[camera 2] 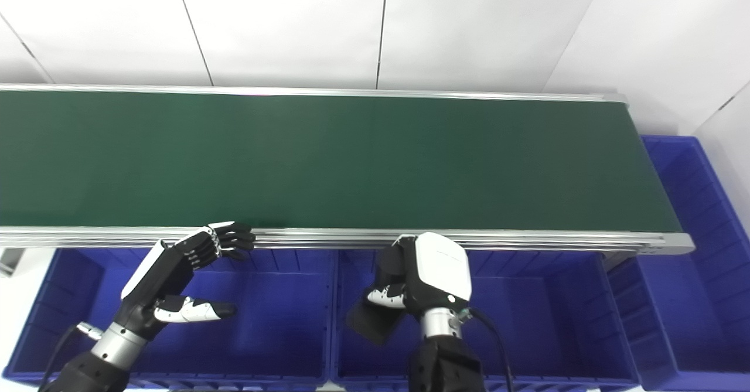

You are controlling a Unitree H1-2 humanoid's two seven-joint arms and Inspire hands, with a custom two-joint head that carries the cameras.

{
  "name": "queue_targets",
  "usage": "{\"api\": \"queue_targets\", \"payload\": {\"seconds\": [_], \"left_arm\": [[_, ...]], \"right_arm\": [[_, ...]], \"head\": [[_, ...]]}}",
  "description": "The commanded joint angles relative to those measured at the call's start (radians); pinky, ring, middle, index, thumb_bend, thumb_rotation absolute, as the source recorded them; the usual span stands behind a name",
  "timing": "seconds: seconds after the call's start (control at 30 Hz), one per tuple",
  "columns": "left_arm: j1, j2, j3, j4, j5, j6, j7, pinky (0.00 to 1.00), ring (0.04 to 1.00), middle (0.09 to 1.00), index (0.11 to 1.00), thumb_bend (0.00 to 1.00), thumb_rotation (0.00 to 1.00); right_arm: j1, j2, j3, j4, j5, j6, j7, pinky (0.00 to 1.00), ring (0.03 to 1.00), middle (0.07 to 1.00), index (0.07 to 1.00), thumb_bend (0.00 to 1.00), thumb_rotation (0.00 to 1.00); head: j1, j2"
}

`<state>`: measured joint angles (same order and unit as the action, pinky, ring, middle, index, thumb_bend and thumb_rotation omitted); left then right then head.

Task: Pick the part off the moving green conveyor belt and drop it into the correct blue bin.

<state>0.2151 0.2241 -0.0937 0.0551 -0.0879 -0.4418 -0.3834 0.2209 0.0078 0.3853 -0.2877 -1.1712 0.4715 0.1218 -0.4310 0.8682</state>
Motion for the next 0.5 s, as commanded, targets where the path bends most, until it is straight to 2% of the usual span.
{"api": "queue_targets", "payload": {"seconds": [0.0, 0.2, 0.37, 0.47], "left_arm": [[-0.011, -0.008, 0.006, -0.032, -0.013, -0.028, -0.018, 0.64, 0.717, 0.751, 0.764, 0.83, 0.35], [-0.023, -0.030, -0.008, -0.032, -0.043, -0.028, -0.060, 0.64, 0.728, 0.763, 0.769, 0.82, 0.32], [-0.036, -0.065, -0.011, -0.024, -0.040, -0.028, -0.065, 0.64, 0.710, 0.749, 0.761, 0.82, 0.30], [-0.040, -0.086, -0.012, -0.011, -0.045, -0.028, -0.077, 0.64, 0.707, 0.750, 0.768, 0.81, 0.30]], "right_arm": [[0.014, 0.019, 0.013, -0.049, -0.027, -0.013, -0.034, 0.85, 0.875, 0.887, 0.847, 0.83, 0.33], [0.088, 0.035, 0.028, -0.095, 0.016, -0.069, -0.160, 0.92, 0.920, 0.949, 0.921, 0.88, 0.43], [0.130, 0.050, 0.023, -0.090, 0.113, -0.142, -0.283, 0.84, 0.914, 0.952, 0.944, 0.89, 0.43], [0.145, 0.049, 0.019, -0.083, 0.187, -0.188, -0.322, 0.82, 0.915, 0.957, 0.974, 0.88, 0.46]], "head": [[0.003, -0.001], [-0.001, -0.006], [-0.009, -0.014], [-0.007, -0.016]]}}
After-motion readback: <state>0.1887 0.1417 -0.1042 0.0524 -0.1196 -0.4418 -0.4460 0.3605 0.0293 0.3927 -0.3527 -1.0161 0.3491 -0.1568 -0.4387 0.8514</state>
